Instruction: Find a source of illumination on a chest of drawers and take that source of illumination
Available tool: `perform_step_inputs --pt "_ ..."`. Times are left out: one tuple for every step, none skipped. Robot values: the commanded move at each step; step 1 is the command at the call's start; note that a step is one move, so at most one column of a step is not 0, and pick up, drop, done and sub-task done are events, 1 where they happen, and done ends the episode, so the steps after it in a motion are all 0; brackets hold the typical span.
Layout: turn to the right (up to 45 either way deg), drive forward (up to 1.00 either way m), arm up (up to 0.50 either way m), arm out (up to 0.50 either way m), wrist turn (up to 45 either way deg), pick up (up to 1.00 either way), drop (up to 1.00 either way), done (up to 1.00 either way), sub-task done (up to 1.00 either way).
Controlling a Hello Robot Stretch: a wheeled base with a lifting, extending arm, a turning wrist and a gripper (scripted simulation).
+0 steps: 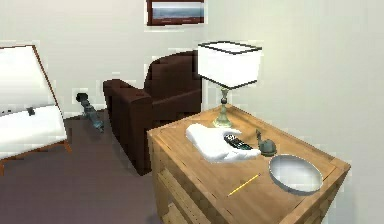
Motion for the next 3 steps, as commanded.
perform_step_inputs --pt "0.0 0.00 0.00 0.00 45.0 0.00 0.00 0.00 0.00" --pt "0.0 0.00 0.00 0.00 45.0 0.00 0.00 0.00 0.00" --pt "0.0 0.00 0.00 0.00 45.0 0.00 0.00 0.00 0.00"
